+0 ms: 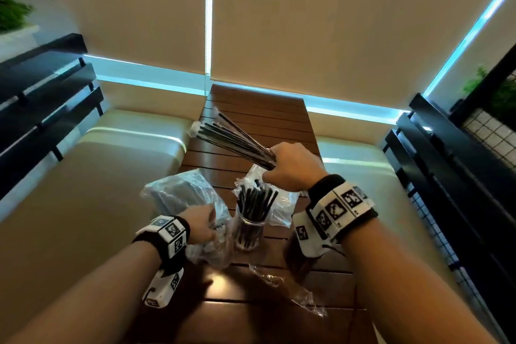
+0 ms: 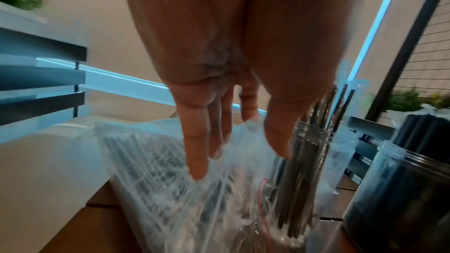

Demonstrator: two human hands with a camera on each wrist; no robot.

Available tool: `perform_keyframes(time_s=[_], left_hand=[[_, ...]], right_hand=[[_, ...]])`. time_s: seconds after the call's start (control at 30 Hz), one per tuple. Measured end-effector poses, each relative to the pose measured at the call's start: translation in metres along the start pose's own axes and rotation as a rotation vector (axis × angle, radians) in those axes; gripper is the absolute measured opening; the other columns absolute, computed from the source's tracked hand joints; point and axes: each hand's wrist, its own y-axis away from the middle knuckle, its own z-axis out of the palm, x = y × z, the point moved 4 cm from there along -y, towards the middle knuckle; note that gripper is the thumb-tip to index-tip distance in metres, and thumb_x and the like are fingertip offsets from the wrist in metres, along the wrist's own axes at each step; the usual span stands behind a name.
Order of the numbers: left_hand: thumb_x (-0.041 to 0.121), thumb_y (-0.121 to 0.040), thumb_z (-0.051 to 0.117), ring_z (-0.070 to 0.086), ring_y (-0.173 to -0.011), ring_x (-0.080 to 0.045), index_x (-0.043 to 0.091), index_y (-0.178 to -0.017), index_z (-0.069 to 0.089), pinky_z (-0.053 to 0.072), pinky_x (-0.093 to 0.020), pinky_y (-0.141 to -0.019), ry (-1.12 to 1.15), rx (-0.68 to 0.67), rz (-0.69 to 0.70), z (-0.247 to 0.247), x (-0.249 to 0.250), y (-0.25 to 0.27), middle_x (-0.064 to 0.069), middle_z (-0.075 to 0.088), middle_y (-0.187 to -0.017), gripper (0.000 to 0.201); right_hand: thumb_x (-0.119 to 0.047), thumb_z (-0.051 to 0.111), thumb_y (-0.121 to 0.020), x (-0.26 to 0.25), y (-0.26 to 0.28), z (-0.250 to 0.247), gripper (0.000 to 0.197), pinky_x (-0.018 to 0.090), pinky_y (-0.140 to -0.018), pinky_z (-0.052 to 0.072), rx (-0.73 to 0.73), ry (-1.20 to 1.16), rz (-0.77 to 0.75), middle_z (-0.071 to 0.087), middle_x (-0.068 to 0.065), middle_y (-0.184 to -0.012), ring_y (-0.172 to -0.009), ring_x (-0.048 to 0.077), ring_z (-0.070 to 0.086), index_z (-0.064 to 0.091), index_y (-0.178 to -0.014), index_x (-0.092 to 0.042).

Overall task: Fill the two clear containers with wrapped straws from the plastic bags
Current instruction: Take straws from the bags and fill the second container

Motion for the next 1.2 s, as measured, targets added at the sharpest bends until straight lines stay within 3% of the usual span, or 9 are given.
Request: perform_keyframes(time_s=[0.23, 0.4, 0.47, 0.57, 0.63, 0.7, 0.83, 1.0, 1.2], left_hand=[[0.075, -0.074, 0.057, 0.061, -0.102, -0.007, 0.024, -0.113, 0.062, 0.045, -0.027, -0.089, 0.62, 0.472, 0.22, -0.095, 0.029, 0.038, 0.01, 0.065, -0.111, 0.065], [0.044, -0.074, 0.072, 0.068, -0.103, -0.024, 0.006, -0.096, 0.065, 0.054, -0.041, -0.093, 1.568, 0.4, 0.212, -0.126, 0.068, 0.049, -0.009, 0.073, -0.099, 0.044], [0.032, -0.082, 0.071, 0.066, -0.093, -0.023, 0.008, -0.085, 0.063, 0.052, -0.04, -0.091, 1.714, 0.435, 0.157, -0.13, 0.079, 0.052, -0.004, 0.072, -0.079, 0.025], [0.03, -0.086, 0.072, 0.063, -0.078, -0.02, 0.016, -0.071, 0.054, 0.054, -0.04, -0.085, 1.569, 0.599, 0.07, -0.135, 0.077, 0.051, 0.007, 0.059, -0.051, 0.027], [0.034, -0.084, 0.074, 0.062, -0.068, -0.02, 0.017, -0.066, 0.053, 0.056, -0.042, -0.078, 1.314, 0.715, 0.061, -0.139, 0.067, 0.051, 0.004, 0.058, -0.053, 0.032], [0.038, -0.082, 0.073, 0.061, -0.065, -0.023, 0.015, -0.064, 0.055, 0.054, -0.037, -0.068, 1.037, 0.783, 0.065, -0.142, 0.06, 0.052, -0.001, 0.061, -0.06, 0.035], [0.035, -0.085, 0.072, 0.052, -0.062, -0.013, 0.019, -0.066, 0.054, 0.036, -0.02, -0.052, 0.746, 0.803, 0.028, -0.138, 0.065, 0.057, 0.003, 0.057, -0.065, 0.031], [0.03, -0.083, 0.075, 0.043, -0.053, -0.004, 0.031, -0.061, 0.045, 0.034, -0.011, -0.047, 0.623, 0.763, 0.169, -0.134, 0.094, 0.06, 0.01, 0.048, -0.057, 0.037], [0.014, -0.082, 0.073, 0.045, -0.051, -0.009, 0.027, -0.054, 0.045, 0.039, -0.009, -0.051, 0.483, 0.826, 0.209, -0.135, 0.102, 0.055, 0.016, 0.048, -0.051, 0.042]], right_hand=[[-0.034, 0.063, -0.082, -0.017, -0.002, 0.047, 0.016, 0.028, -0.058, 0.04, 0.283, -0.219, -0.047, 0.055, -0.01, -0.072, -0.07, 0.017, 0.058, 0.053, -0.086, -0.023], [-0.029, 0.062, -0.087, -0.051, -0.002, 0.06, 0.027, 0.031, -0.062, 0.045, 0.35, -0.293, -0.14, 0.069, 0.006, -0.088, -0.081, 0.029, 0.066, 0.053, -0.109, -0.016], [-0.028, 0.063, -0.087, -0.059, -0.004, 0.064, 0.035, 0.028, -0.06, 0.041, 0.399, -0.326, -0.178, 0.07, 0.004, -0.088, -0.079, 0.027, 0.067, 0.049, -0.117, -0.016], [-0.039, 0.068, -0.081, -0.06, -0.009, 0.066, 0.052, 0.034, -0.067, 0.051, 0.312, -0.281, -0.296, 0.065, 0.002, -0.098, -0.088, 0.025, 0.063, 0.044, -0.122, -0.018], [-0.05, 0.067, -0.077, -0.051, -0.008, 0.056, 0.059, 0.042, -0.083, 0.051, 0.225, -0.217, -0.365, 0.058, 0.001, -0.111, -0.101, 0.022, 0.056, 0.048, -0.124, -0.021], [-0.044, 0.063, -0.083, -0.036, -0.003, 0.023, 0.046, 0.039, -0.088, 0.051, 0.351, -0.425, -0.364, 0.059, -0.002, -0.113, -0.103, 0.014, 0.055, 0.055, -0.122, -0.021], [-0.036, 0.047, -0.096, -0.023, 0.017, -0.066, 0.026, 0.028, -0.083, 0.049, 0.767, -0.834, -0.29, 0.064, -0.005, -0.102, -0.094, 0.007, 0.059, 0.062, -0.108, -0.018], [-0.053, 0.023, -0.101, -0.058, 0.014, -0.086, 0.058, 0.034, -0.09, 0.047, 0.535, -0.695, -0.326, 0.068, 0.002, -0.112, -0.103, 0.014, 0.06, 0.066, -0.11, -0.015], [-0.051, 0.043, -0.096, -0.061, 0.012, -0.056, 0.043, 0.034, -0.066, 0.047, 0.579, -0.42, -0.236, 0.063, -0.006, -0.073, -0.07, 0.015, 0.059, 0.063, -0.078, -0.018]])
